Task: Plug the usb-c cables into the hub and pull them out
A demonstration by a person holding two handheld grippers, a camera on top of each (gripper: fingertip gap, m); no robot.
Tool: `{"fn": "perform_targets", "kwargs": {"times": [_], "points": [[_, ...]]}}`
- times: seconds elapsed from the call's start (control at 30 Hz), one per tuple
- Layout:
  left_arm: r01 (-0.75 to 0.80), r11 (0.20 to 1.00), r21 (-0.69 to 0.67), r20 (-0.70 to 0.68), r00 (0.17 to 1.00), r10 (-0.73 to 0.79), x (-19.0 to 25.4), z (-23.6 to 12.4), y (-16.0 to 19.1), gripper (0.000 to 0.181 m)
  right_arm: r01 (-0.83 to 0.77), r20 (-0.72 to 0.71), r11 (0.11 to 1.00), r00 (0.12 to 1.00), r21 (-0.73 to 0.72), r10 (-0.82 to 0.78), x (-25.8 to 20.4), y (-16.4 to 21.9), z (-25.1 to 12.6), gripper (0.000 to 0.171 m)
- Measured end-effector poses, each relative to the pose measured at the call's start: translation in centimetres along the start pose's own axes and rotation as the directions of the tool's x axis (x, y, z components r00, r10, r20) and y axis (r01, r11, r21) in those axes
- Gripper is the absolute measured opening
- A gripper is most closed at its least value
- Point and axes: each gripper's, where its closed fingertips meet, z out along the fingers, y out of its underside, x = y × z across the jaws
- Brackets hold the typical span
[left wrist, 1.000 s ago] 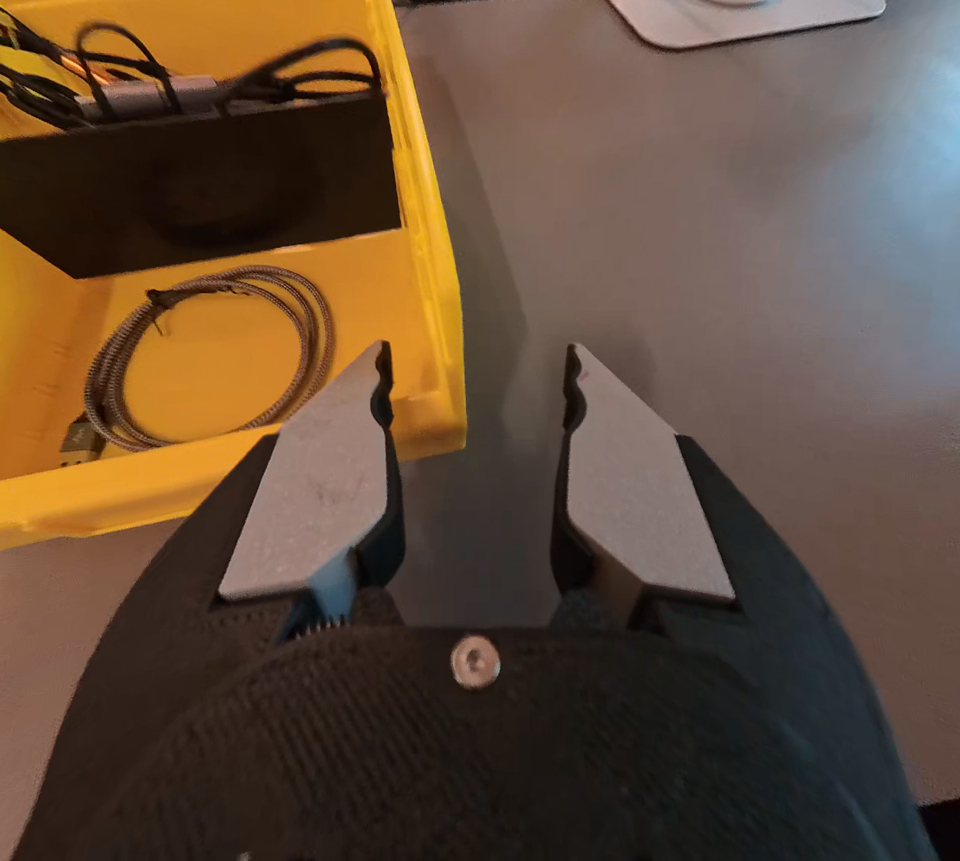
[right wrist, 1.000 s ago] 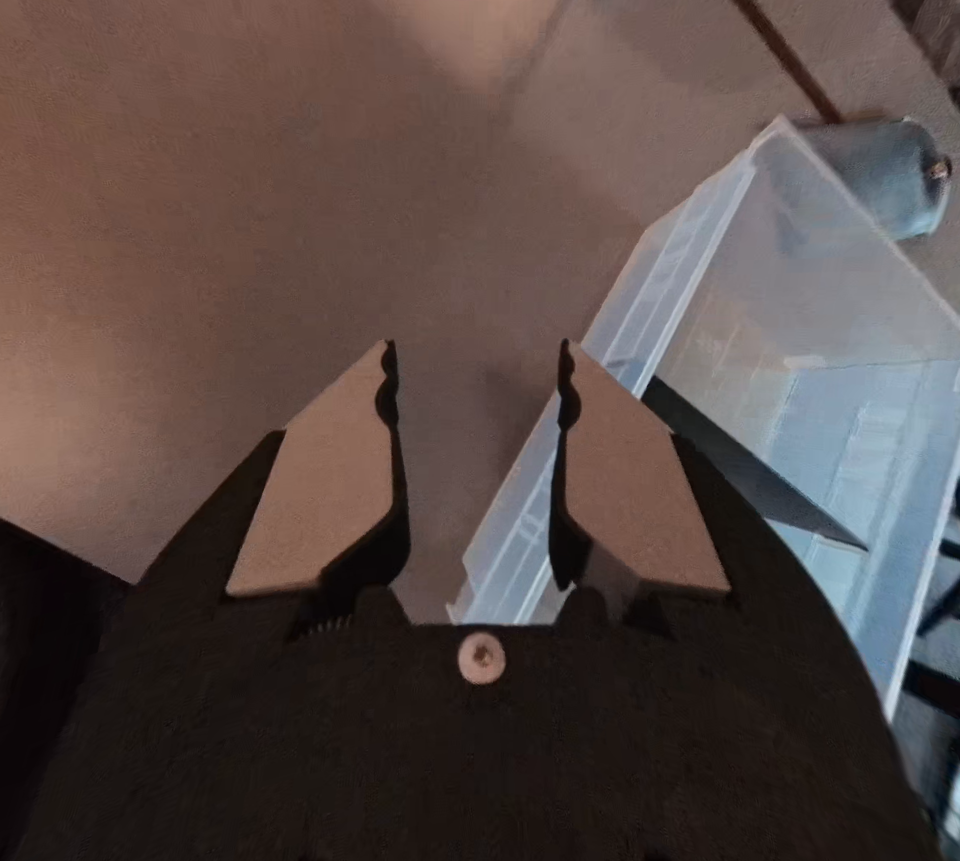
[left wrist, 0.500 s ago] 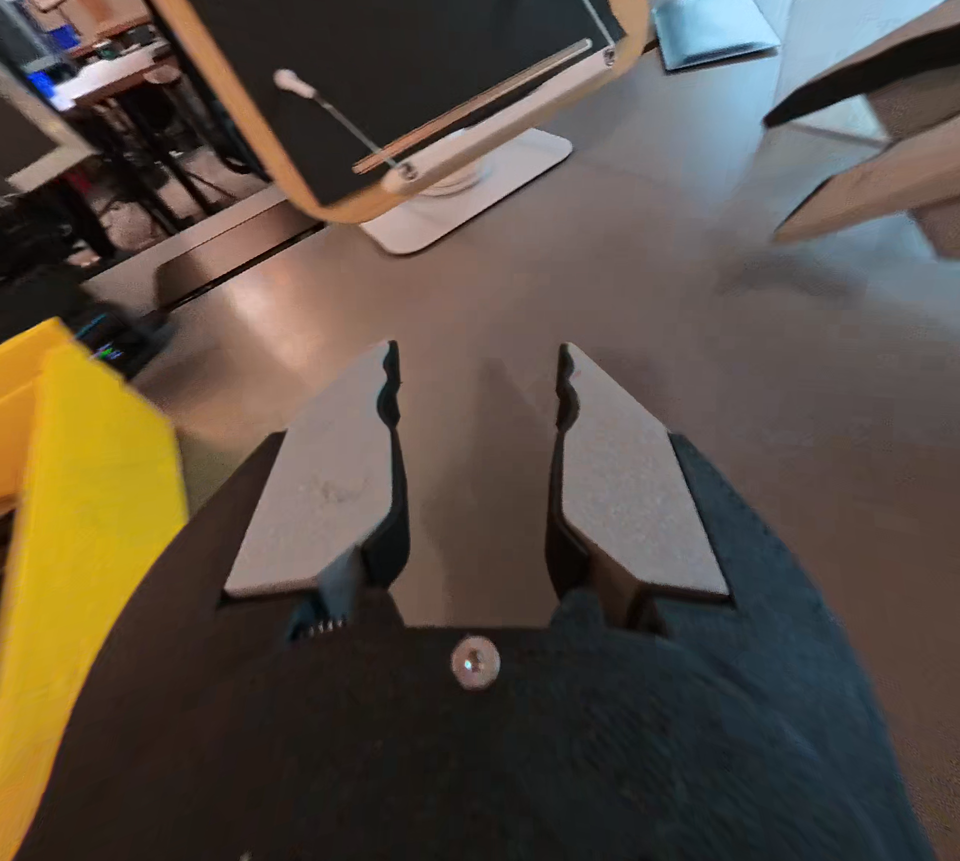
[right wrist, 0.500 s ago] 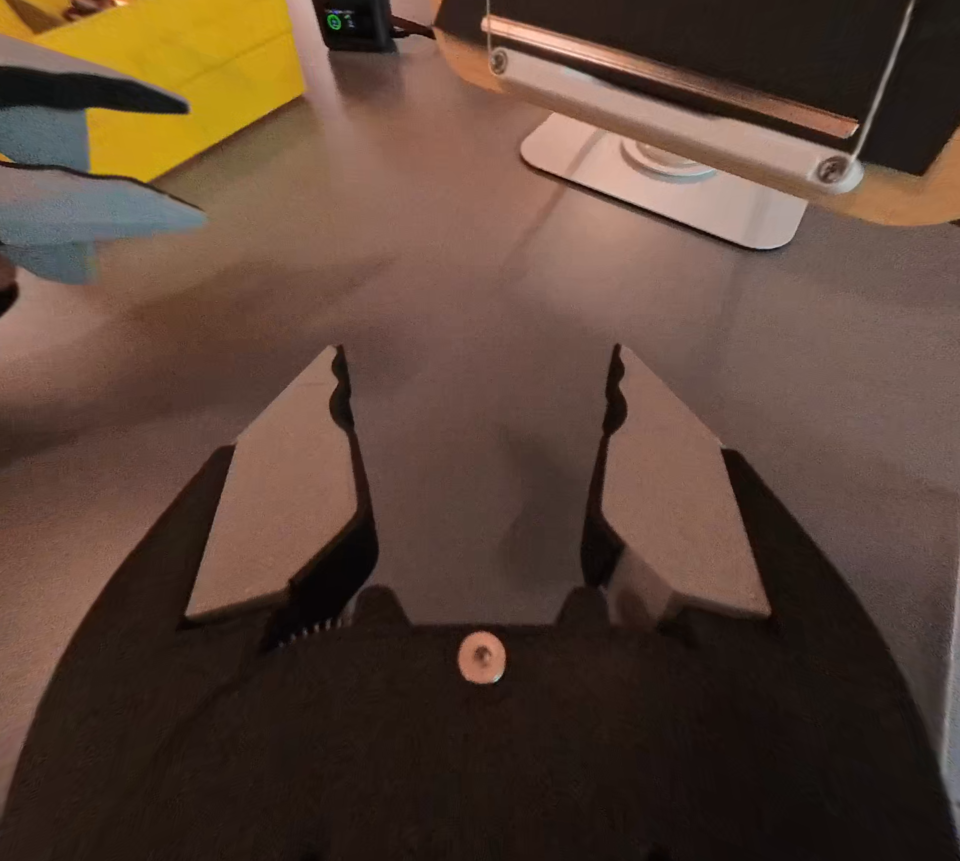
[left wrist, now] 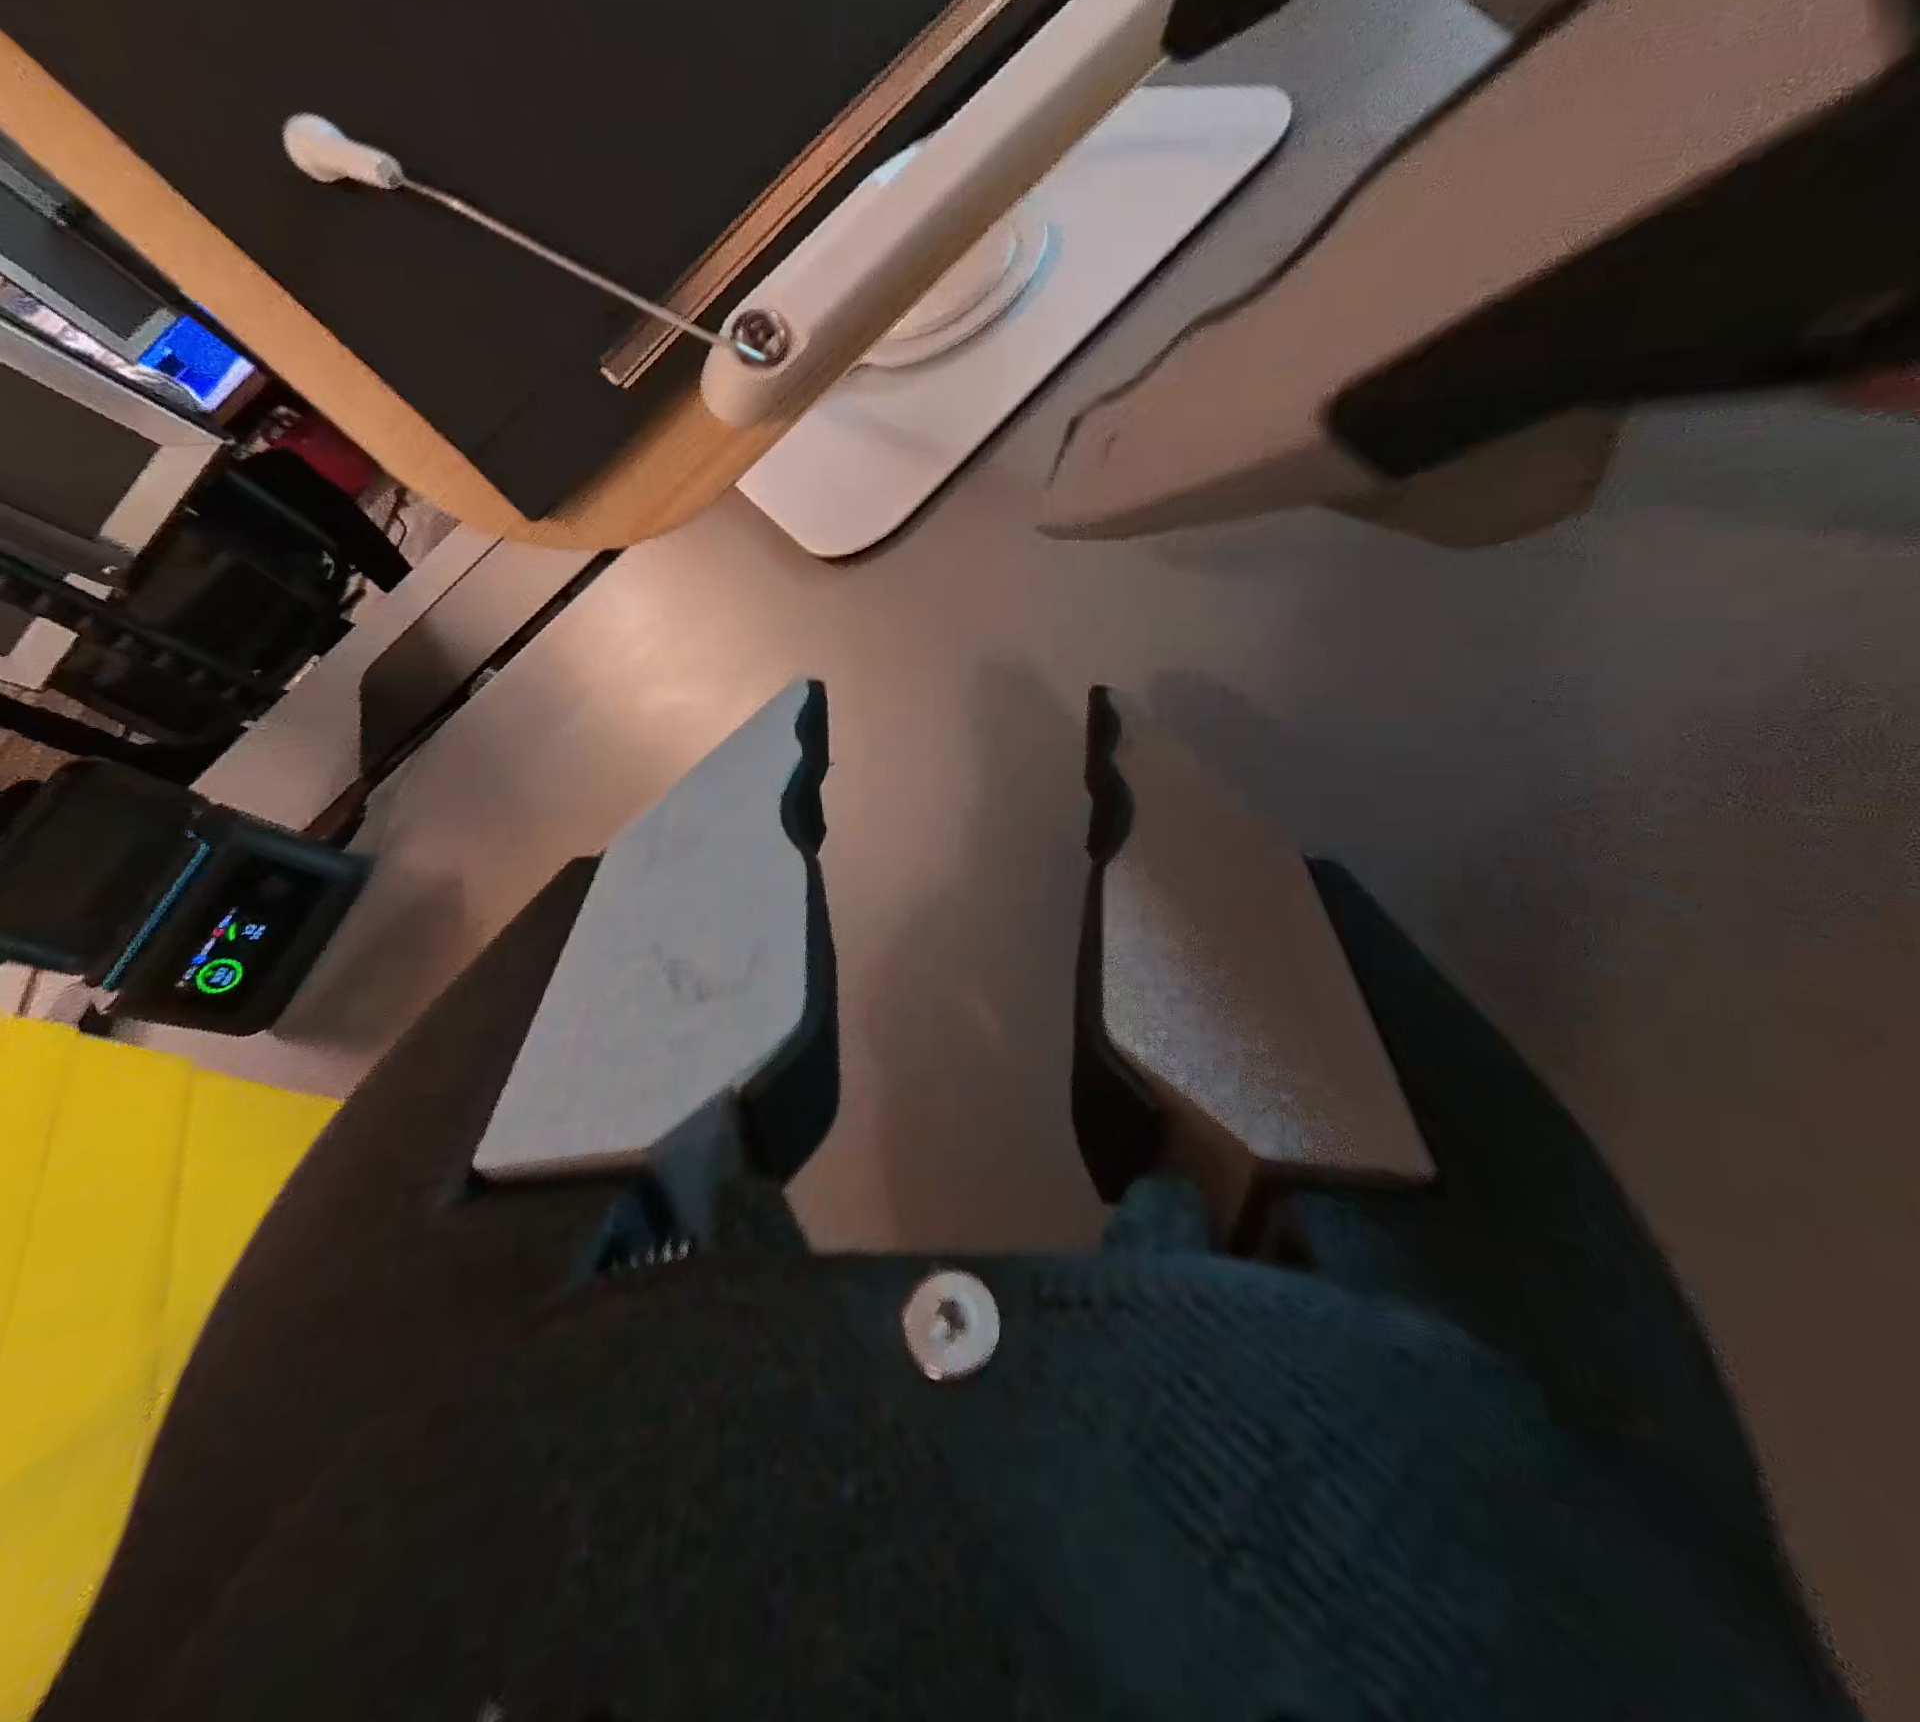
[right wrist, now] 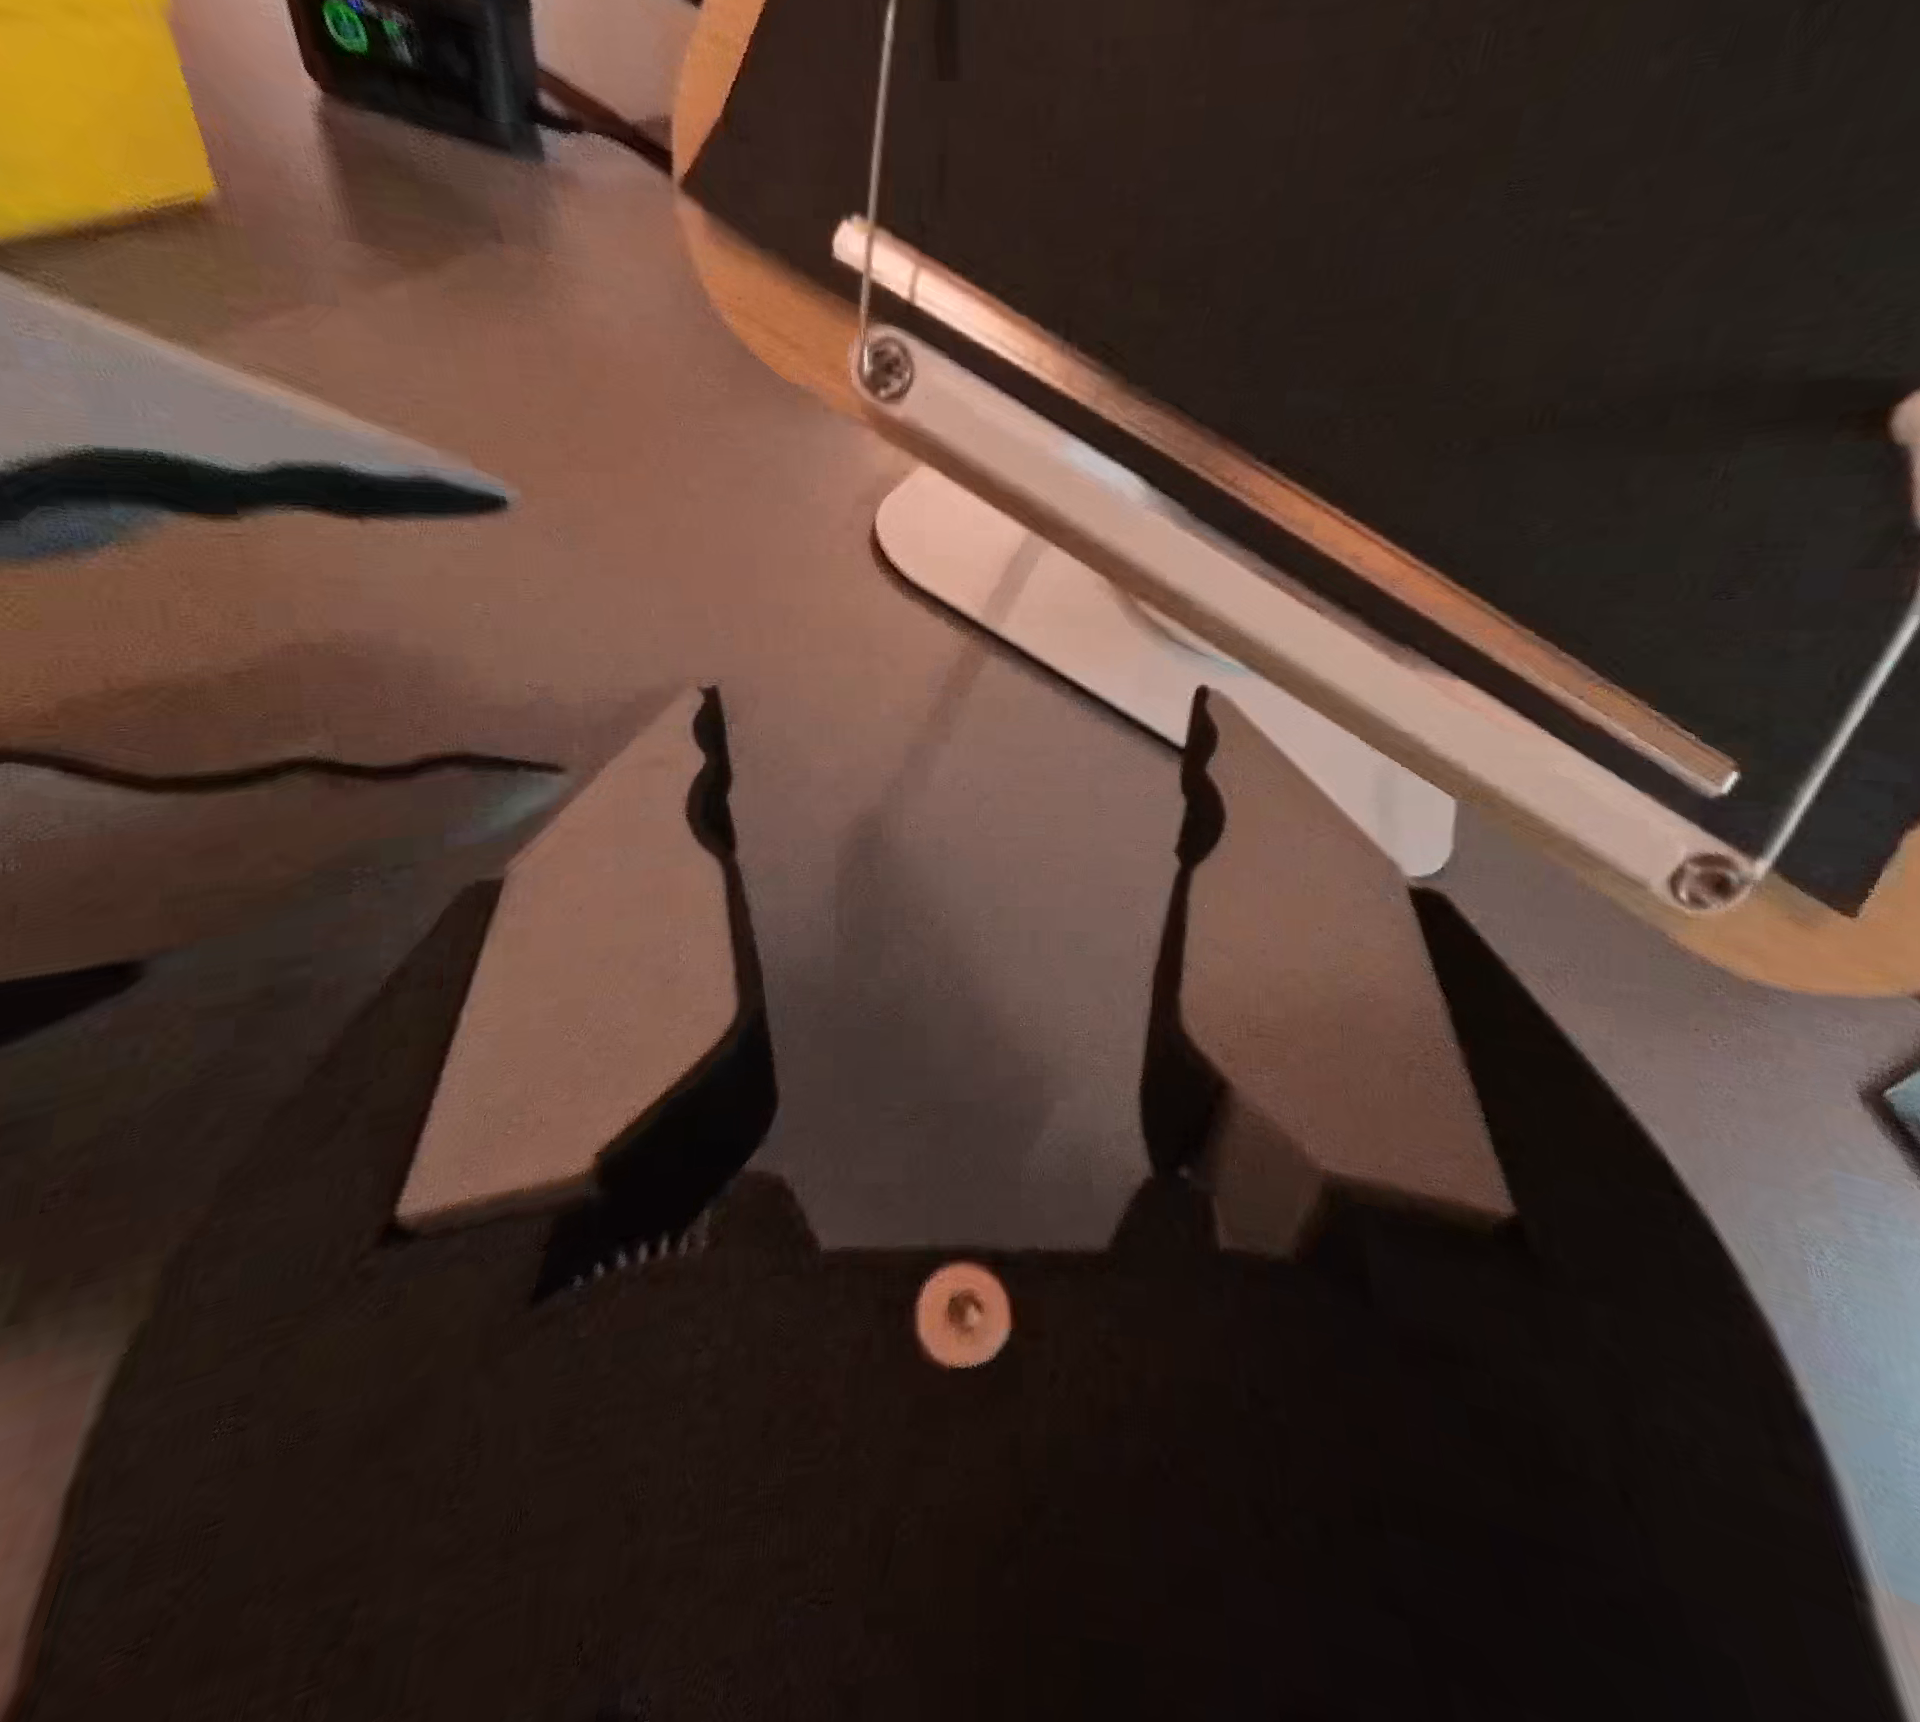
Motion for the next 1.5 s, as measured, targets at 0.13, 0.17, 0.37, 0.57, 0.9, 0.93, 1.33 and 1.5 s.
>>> {"fn": "perform_targets", "kwargs": {"times": [0.13,0.17,0.37,0.57,0.9,0.93,1.33,1.5], "points": [[0.072,0.997,-0.032,-0.003,0.997,-0.072,-1.1,0.1,0.7,0.047,-0.005,0.049,0.994,0.999,-0.110,0.011,-0.9,2.6,1.6,0.083],[0.096,0.995,-0.036,-0.013,0.995,-0.096,-1.2,0.0,0.8,0.048,-0.032,0.059,0.995,0.998,-0.095,0.037,-0.8,2.4,1.3,0.081],[0.096,0.994,-0.049,-0.015,0.995,-0.097,-1.1,-0.1,1.2,0.048,-0.094,0.065,0.992,0.993,-0.082,0.100,-0.2,2.5,0.8,0.081],[0.065,0.994,-0.083,0.063,0.996,-0.060,-2.4,-0.3,2.5,0.047,-0.114,0.097,0.986,0.987,-0.117,0.126,-0.6,3.0,0.8,0.082],[0.220,0.972,-0.079,0.092,0.973,-0.212,-5.0,-6.9,3.1,0.051,-0.106,0.167,0.973,0.976,-0.204,0.141,-1.7,4.2,1.3,0.082],[0.246,0.965,-0.095,0.108,0.966,-0.235,-5.8,-8.0,3.1,0.050,-0.096,0.172,0.971,0.976,-0.218,0.135,-1.8,4.4,1.4,0.082],[0.484,0.862,-0.148,0.340,0.844,-0.416,-24.8,-16.7,4.2,0.088,0.069,0.149,0.969,0.988,-0.238,-0.034,-2.9,4.8,1.6,0.082],[0.582,0.748,-0.319,0.424,0.794,-0.436,-28.5,-17.6,10.8,0.092,0.055,0.155,0.968,0.988,-0.243,-0.017,-2.8,4.8,1.6,0.082]]}}
